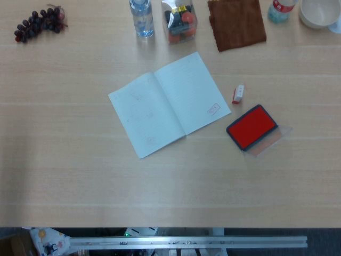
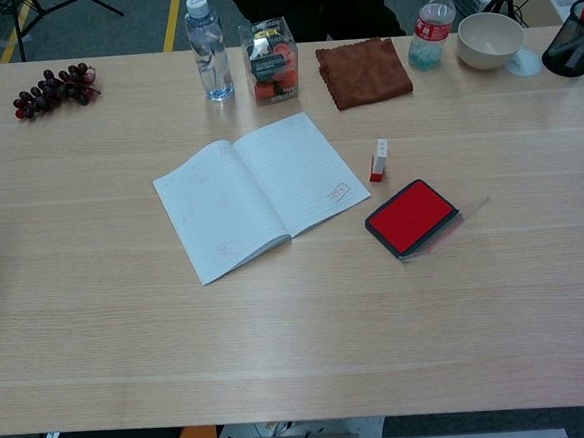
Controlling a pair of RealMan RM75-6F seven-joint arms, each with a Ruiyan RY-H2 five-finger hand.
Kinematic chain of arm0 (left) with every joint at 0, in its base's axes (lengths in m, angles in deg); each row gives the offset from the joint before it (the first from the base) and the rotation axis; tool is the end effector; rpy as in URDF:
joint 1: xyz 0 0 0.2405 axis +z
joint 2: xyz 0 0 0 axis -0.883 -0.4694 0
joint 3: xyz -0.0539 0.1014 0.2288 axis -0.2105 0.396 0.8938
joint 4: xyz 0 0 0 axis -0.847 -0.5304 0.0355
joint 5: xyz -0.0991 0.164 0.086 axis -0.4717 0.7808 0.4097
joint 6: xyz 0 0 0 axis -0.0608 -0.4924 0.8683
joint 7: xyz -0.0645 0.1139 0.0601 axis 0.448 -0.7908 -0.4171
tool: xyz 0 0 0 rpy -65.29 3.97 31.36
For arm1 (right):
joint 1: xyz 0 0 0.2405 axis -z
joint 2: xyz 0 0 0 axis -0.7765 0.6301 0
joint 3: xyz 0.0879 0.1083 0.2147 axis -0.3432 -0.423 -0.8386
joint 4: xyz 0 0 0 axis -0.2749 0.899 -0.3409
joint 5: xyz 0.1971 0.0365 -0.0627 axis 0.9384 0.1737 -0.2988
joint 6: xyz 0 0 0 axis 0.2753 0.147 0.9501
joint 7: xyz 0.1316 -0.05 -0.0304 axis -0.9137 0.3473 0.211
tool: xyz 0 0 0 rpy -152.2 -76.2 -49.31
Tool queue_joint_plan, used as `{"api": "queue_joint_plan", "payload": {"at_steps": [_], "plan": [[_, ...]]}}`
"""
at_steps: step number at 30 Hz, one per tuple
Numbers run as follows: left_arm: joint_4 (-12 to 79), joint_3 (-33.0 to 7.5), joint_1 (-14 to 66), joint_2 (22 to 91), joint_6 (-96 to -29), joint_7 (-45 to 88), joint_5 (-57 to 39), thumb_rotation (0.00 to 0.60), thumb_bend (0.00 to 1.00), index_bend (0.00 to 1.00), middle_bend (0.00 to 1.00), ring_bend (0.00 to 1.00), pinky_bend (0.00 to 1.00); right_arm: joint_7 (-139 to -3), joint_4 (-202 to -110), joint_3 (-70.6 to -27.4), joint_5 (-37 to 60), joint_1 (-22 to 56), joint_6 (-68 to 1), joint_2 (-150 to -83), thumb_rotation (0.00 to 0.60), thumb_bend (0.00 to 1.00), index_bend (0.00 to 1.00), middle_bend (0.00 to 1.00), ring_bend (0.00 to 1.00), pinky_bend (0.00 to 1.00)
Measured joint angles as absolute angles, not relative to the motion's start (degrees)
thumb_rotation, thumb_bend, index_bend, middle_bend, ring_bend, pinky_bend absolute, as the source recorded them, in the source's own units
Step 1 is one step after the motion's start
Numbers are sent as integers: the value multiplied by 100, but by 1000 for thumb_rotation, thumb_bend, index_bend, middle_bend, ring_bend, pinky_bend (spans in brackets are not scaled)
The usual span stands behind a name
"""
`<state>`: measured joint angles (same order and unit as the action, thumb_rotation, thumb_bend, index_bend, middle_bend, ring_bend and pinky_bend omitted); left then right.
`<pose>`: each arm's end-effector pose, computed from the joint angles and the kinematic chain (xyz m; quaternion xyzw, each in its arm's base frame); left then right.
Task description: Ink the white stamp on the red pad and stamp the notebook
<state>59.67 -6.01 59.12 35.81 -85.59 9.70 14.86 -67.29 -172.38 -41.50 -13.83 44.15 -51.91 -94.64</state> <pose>-0.2992 0.1640 0.1605 -0.6049 -0.3634 -0.3402 0.6216 -0.3112 -0.1917 0.1678 0.6405 -0.3452 0.3584 0.5849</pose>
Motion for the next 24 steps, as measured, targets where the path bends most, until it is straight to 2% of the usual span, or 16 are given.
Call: {"api": "queue_joint_plan", "payload": {"at_steps": [12,24], "plan": [[6008,-611,5909,3592,-8565,949,1523,600,315,278,242,180,216,-6793,-17363,-4218,-1356,4180,-4859,-9312,600,225,413,410,341,344],[5971,-586,5944,3575,-8557,1097,1517,600,315,278,242,180,216,-6401,-17657,-4537,-1116,3056,-3416,-9349,600,222,413,396,325,345]]}}
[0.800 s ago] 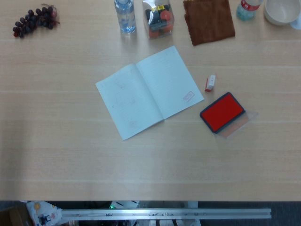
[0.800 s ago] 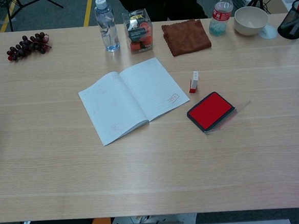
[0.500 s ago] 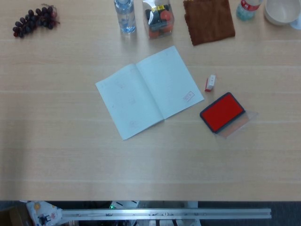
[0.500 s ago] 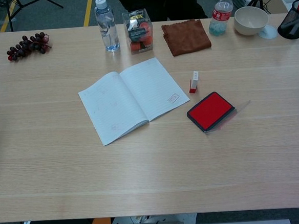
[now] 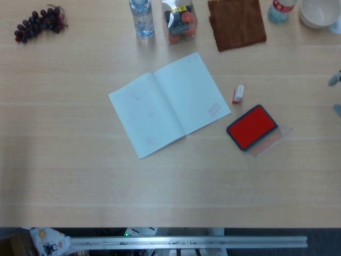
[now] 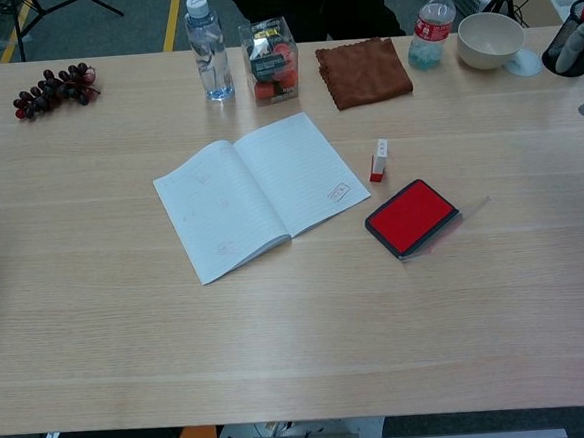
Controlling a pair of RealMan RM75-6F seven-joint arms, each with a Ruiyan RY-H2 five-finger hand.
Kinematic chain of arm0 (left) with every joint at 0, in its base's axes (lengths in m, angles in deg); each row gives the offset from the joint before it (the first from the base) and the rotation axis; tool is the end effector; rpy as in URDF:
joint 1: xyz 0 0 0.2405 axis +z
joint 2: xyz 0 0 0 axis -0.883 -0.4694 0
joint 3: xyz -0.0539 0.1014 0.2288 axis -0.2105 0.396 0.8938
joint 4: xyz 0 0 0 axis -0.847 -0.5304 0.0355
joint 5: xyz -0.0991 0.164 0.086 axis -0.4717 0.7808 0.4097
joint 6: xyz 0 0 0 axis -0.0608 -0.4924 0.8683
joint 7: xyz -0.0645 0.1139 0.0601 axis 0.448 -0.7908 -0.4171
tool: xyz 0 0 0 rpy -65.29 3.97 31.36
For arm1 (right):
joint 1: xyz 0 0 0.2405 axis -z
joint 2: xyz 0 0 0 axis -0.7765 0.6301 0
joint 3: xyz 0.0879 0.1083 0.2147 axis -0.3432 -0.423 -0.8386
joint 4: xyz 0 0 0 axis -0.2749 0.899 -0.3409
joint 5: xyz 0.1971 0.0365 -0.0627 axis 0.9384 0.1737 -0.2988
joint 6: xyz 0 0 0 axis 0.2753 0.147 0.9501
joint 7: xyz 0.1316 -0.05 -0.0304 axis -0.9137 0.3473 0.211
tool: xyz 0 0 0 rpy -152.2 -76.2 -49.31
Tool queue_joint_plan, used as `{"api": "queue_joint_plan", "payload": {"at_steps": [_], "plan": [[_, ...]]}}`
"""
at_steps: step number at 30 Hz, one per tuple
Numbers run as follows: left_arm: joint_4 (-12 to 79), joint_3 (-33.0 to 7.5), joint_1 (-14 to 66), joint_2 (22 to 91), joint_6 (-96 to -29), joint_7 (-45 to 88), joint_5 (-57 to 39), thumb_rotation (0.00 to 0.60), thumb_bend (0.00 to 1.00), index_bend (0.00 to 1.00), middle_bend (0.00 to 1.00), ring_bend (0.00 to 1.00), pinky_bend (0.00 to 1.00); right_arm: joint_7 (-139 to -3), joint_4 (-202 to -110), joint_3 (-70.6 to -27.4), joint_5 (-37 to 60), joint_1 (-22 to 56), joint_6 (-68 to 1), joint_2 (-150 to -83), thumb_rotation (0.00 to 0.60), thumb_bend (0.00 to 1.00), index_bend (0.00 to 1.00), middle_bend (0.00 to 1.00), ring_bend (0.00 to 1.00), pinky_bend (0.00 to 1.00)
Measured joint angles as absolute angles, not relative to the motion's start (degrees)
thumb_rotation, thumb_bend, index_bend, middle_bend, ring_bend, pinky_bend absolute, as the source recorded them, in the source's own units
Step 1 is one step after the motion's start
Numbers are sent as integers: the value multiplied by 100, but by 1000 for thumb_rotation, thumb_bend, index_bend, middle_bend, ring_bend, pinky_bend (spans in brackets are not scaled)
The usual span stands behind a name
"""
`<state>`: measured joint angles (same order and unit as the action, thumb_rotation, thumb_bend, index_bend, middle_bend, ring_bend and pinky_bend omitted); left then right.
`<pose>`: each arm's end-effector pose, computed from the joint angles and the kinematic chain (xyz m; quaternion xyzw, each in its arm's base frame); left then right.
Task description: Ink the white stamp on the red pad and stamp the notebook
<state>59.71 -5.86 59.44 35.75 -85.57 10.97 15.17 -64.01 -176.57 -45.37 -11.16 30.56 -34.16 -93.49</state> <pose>-0.2996 0.1618 0.1602 -0.6019 -0.3711 -0.3455 0.6169 -0.2595 -0.2675 0.1387 0.7211 -0.3355 0.3404 0.5016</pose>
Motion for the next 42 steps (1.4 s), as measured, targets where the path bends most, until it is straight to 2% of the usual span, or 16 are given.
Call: {"api": "queue_joint_plan", "payload": {"at_steps": [7,13,29,42], "plan": [[5905,-567,6023,3515,-8610,1286,1483,600,314,278,241,180,215,-5942,-17465,-4716,-901,2300,-2633,-9957,600,220,412,341,254,337],[5854,-554,6075,3493,-8625,1388,1448,600,314,278,239,180,215,-5470,-17010,-4772,-748,1792,-2214,-10580,600,220,412,327,231,317],[5826,-555,6108,3447,-8525,1482,1313,600,315,276,233,180,216,-4811,-15494,-4700,-331,975,-1518,-12029,600,219,412,325,229,317],[5764,-568,6132,3422,-8490,1588,1253,600,315,276,233,180,215,-4790,-14856,-4565,-266,697,-1403,-12578,600,220,413,325,229,317]]}}
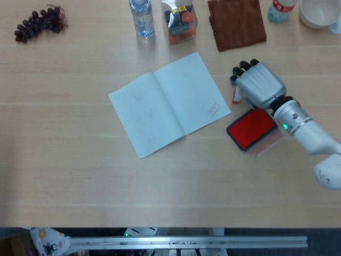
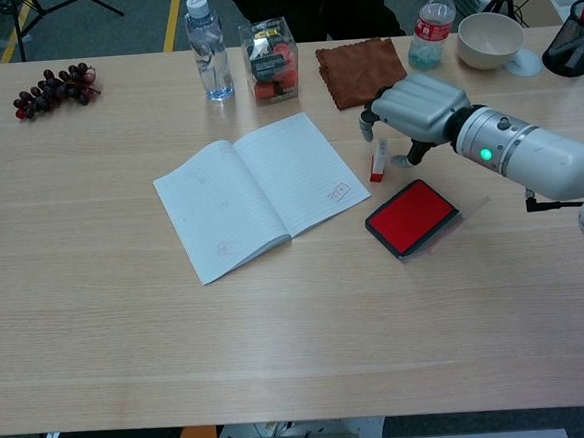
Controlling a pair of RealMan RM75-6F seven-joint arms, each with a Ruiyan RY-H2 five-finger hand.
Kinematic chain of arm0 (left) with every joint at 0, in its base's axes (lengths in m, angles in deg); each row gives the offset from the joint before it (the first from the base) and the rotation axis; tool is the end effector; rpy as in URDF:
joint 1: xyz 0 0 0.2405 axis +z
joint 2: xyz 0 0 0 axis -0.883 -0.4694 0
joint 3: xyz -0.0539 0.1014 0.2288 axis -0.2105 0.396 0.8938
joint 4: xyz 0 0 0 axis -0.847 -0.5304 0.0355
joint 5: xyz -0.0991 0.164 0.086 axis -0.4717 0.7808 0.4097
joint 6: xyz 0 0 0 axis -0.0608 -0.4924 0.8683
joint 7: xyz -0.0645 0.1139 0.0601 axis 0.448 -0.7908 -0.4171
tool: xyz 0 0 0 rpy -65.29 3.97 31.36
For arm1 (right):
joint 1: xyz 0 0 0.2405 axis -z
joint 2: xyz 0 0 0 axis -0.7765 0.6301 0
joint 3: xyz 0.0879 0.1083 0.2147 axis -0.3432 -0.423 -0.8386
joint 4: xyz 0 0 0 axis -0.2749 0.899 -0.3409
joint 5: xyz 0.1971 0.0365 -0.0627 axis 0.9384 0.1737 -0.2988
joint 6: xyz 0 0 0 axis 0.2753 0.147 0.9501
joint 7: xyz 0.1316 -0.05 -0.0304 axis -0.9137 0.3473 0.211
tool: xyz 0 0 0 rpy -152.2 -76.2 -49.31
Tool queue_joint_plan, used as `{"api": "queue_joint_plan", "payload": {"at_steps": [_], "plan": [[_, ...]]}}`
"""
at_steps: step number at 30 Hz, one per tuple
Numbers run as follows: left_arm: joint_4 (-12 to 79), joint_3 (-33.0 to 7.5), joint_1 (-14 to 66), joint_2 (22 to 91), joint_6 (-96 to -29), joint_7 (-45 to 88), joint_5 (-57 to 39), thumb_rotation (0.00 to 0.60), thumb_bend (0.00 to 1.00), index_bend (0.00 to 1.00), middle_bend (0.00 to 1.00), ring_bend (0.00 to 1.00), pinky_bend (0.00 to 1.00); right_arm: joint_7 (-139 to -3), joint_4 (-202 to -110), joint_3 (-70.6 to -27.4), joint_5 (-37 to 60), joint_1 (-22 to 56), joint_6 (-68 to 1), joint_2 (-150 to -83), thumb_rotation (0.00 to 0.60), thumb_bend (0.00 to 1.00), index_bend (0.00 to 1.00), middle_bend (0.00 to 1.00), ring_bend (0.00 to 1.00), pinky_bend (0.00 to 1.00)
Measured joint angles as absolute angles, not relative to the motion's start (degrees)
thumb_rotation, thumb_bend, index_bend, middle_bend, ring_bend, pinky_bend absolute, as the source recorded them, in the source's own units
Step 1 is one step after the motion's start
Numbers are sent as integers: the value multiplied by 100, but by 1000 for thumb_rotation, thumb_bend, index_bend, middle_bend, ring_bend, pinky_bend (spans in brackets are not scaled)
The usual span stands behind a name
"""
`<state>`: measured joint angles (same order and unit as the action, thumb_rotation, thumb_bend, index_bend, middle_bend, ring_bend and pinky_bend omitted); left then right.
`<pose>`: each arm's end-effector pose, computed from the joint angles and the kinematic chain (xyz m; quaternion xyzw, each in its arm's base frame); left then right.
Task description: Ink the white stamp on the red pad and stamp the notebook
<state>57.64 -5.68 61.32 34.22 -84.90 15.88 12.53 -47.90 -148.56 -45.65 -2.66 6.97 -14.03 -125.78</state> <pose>-0.3209 0.1507 0.1722 -0.5783 -0.4011 -0.3296 0.6293 -0.1865 -0.3627 -0.0431 0.8424 -0.2307 0.2538 0.4157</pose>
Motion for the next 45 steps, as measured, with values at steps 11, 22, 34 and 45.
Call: {"api": "queue_joint_plan", "payload": {"at_steps": [11,22,34,45], "plan": [[5697,-578,6113,3438,-8421,1635,1227,600,314,276,231,181,216,-4681,-14594,-4552,-96,564,-1363,-12836,600,225,462,342,230,317],[5627,-578,6116,3439,-8372,1726,1196,600,314,276,230,180,216,-4668,-14577,-4498,29,586,-1405,-12860,600,251,515,365,244,317],[5587,-560,6100,3426,-8289,1791,1183,600,315,274,225,181,215,-4507,-14725,-4502,264,621,-1450,-12791,600,251,518,365,246,317],[5575,-540,6150,3390,-8303,1878,1157,600,315,272,223,180,216,-4398,-14675,-4496,399,548,-1377,-12833,600,250,518,365,246,317]]}}
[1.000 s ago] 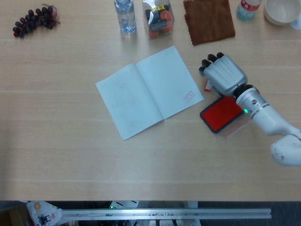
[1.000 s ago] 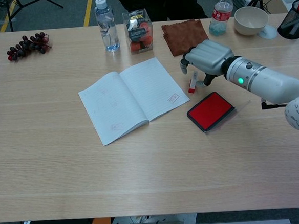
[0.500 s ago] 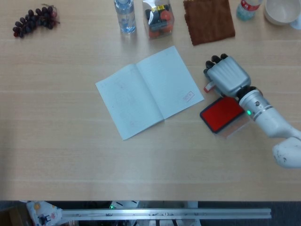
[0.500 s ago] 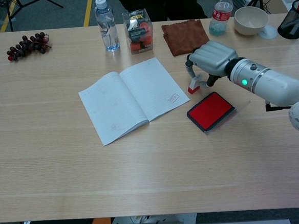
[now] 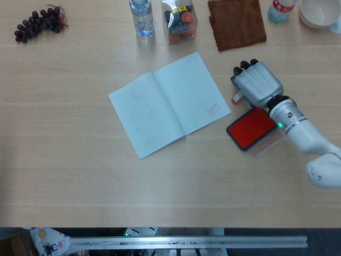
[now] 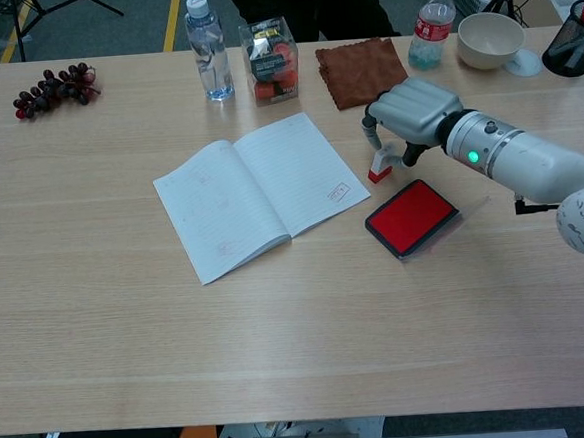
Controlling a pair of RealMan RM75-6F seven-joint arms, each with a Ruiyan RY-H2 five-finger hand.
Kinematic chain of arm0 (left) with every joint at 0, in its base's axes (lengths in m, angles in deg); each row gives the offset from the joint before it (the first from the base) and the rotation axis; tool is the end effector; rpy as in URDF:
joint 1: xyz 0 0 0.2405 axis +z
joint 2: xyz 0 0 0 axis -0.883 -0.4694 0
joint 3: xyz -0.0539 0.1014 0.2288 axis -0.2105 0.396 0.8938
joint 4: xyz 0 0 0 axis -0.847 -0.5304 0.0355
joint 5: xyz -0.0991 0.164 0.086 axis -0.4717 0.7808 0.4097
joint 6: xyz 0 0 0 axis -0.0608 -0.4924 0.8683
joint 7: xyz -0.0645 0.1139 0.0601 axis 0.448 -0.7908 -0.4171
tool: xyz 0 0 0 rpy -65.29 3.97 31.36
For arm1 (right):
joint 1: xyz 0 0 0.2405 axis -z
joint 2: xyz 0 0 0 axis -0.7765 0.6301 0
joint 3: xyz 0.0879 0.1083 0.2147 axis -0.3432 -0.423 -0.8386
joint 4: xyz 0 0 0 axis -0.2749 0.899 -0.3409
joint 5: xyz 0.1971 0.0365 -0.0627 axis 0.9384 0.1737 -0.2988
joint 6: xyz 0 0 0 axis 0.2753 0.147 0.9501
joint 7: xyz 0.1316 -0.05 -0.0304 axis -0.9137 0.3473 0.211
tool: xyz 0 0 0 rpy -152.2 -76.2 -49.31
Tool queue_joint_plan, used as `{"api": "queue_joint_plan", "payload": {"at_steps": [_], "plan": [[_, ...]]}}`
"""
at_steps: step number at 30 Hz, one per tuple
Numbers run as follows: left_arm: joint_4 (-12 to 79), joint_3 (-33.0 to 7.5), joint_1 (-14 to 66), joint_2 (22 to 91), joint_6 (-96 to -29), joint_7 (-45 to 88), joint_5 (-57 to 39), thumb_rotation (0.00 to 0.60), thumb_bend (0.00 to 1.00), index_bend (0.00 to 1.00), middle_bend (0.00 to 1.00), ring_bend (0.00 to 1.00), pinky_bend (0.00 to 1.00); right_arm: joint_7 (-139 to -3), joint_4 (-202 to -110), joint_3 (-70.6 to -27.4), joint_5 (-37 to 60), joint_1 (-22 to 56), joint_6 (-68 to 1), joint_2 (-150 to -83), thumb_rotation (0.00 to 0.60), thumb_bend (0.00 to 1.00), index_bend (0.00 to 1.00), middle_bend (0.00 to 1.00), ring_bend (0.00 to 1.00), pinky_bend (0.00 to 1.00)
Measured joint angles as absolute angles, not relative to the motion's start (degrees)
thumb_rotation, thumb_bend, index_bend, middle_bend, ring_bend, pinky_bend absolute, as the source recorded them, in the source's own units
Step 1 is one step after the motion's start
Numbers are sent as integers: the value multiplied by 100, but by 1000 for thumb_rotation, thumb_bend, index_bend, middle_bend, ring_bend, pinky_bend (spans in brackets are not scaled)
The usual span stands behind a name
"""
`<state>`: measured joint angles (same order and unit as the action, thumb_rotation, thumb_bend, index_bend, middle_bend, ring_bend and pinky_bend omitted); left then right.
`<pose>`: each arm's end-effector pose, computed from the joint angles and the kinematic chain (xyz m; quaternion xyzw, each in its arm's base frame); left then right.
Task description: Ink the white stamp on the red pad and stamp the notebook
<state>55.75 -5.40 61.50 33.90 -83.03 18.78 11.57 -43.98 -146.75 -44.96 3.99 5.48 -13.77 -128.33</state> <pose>-0.3325 0.1481 0.1735 -0.5748 -0.4192 -0.3195 0.6259 -0.1872 -0.3666 -0.0549 0.8363 -0.2460 0.2356 0.4295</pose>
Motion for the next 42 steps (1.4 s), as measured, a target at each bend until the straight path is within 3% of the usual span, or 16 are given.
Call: {"api": "queue_joint_plan", "payload": {"at_steps": [12,19,24,32,42], "plan": [[5585,-537,6153,3385,-8285,1880,1152,600,314,271,216,181,216,-4381,-14581,-4501,517,482,-1308,-12907,600,273,536,377,257,317],[5600,-537,6159,3370,-8274,1894,1140,600,314,271,213,181,215,-4443,-14537,-4527,541,446,-1309,-12946,600,307,665,435,306,317],[5643,-542,6161,3324,-8263,1914,1116,600,314,270,211,181,216,-4516,-14790,-4543,534,457,-1330,-12788,600,325,702,463,328,317],[5772,-520,6129,3281,-8196,1808,1136,600,314,269,207,182,216,-4642,-16023,-4493,560,563,-1334,-11943,600,333,709,471,329,317],[5937,-478,6056,3257,-8086,1649,1200,600,314,267,201,182,216,-4479,-17287,-4104,1167,669,-1003,-10698,600,334,709,471,329,317]]}}
